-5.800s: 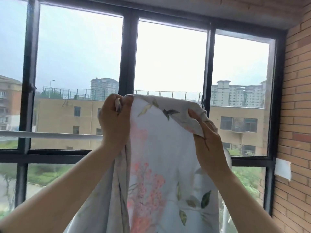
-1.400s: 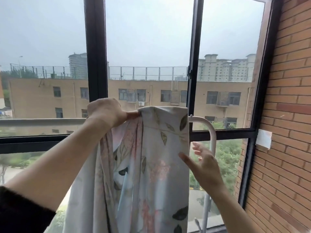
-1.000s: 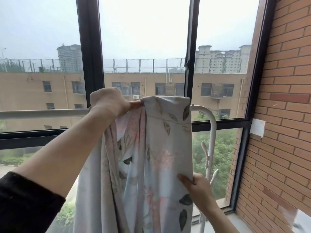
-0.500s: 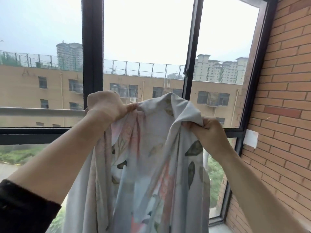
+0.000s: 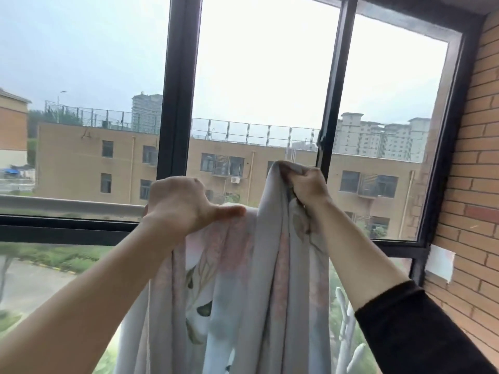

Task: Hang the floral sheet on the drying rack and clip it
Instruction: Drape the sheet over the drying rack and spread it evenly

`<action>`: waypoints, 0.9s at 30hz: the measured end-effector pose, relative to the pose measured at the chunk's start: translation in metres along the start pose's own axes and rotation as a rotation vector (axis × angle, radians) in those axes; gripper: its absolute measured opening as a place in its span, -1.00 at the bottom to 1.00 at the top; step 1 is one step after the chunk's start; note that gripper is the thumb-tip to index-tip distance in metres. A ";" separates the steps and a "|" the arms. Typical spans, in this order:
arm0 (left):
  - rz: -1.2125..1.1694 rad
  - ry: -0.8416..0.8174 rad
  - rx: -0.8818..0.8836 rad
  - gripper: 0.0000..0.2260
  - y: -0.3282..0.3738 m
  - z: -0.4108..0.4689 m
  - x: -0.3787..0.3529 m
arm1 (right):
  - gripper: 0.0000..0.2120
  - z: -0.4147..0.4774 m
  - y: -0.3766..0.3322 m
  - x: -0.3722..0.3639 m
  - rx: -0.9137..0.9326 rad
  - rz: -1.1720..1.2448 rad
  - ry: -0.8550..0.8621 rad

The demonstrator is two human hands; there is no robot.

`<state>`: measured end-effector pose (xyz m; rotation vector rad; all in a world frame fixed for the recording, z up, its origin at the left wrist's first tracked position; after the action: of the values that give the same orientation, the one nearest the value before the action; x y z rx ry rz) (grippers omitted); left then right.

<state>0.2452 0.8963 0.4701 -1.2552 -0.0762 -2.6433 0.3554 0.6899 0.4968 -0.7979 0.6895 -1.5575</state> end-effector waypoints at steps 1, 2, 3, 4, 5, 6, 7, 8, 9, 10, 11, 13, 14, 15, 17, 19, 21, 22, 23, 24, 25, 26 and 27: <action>0.009 -0.003 0.005 -0.16 0.000 0.001 0.000 | -0.86 0.001 0.013 -0.001 -0.074 -0.010 -0.060; 0.013 -0.007 0.007 -0.15 0.001 0.001 0.000 | -0.86 0.001 0.023 0.000 -0.138 -0.015 -0.114; 0.018 -0.009 0.008 -0.14 0.003 0.001 0.000 | -0.85 0.001 0.029 0.001 -0.178 -0.014 -0.149; 0.029 -0.006 0.008 -0.12 0.003 0.002 -0.001 | -0.82 0.002 0.031 0.002 -0.198 -0.015 -0.164; 0.037 0.003 0.011 -0.11 0.004 0.003 -0.001 | -0.78 0.003 0.031 0.005 -0.211 -0.008 -0.161; 0.035 0.022 0.017 -0.11 0.005 0.003 -0.001 | -0.76 0.003 0.030 0.006 -0.220 0.007 -0.155; 0.019 0.055 0.020 -0.12 0.006 0.003 -0.002 | -0.76 0.004 0.030 0.007 -0.225 0.027 -0.150; -0.014 0.099 0.018 -0.14 0.007 0.003 -0.002 | -0.78 0.005 0.030 0.008 -0.231 0.040 -0.150; -0.064 0.145 0.010 -0.16 0.009 0.004 -0.002 | -0.82 0.006 0.030 0.007 -0.243 0.052 -0.146; -0.135 0.187 -0.006 -0.17 0.012 0.004 -0.001 | -0.86 0.004 0.028 0.006 -0.257 0.064 -0.146; -0.213 0.221 -0.029 -0.18 0.016 0.005 0.000 | -0.87 0.004 0.027 0.003 -0.269 0.078 -0.153; -0.300 0.243 -0.074 -0.21 0.026 0.007 0.001 | -0.84 0.002 0.026 -0.002 -0.280 0.080 -0.181; -0.305 0.224 -0.083 -0.22 0.031 0.009 0.001 | -0.84 0.001 0.025 -0.004 -0.278 0.071 -0.185; -0.290 0.190 -0.082 -0.23 0.034 0.010 0.001 | -0.85 0.000 0.024 -0.005 -0.275 0.065 -0.186; -0.199 0.103 -0.071 -0.21 0.041 0.014 0.000 | -0.85 0.000 0.023 -0.003 -0.275 0.061 -0.189; -0.117 -0.018 -0.070 -0.23 0.046 0.018 0.000 | -0.85 0.000 0.022 0.001 -0.283 0.056 -0.187; -0.107 -0.136 -0.067 -0.29 0.051 0.020 0.003 | -0.84 -0.002 0.020 0.005 -0.274 0.031 -0.173; -0.107 -0.170 -0.070 -0.30 0.053 0.020 0.004 | -0.84 -0.003 0.019 0.007 -0.251 -0.006 -0.171; -0.102 -0.187 -0.071 -0.31 0.055 0.020 0.005 | -0.84 -0.004 0.019 0.010 -0.210 -0.064 -0.161; -0.092 -0.192 -0.068 -0.32 0.057 0.019 0.005 | -0.83 -0.006 0.017 0.015 -0.150 -0.151 -0.147; -0.079 -0.191 -0.062 -0.32 0.059 0.018 0.004 | -0.80 -0.010 0.014 0.022 -0.075 -0.254 -0.118; -0.066 -0.188 -0.059 -0.32 0.061 0.018 0.003 | -0.75 -0.017 0.011 0.028 0.008 -0.352 -0.075; -0.057 -0.184 -0.060 -0.31 0.062 0.019 0.001 | -0.70 -0.024 0.008 0.035 0.090 -0.419 -0.033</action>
<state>0.2724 0.8381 0.4805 -1.5356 -0.0629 -2.5885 0.3378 0.6541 0.4803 -0.9395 0.4405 -1.9320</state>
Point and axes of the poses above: each hand's wrist, its own z-axis towards the middle knuckle, its own x-axis out of the back of the hand, y = z × x, the point moved 3 cm from there along z, towards the middle knuckle, and after that the axes turned 7 degrees about z, right-handed, at the moved point
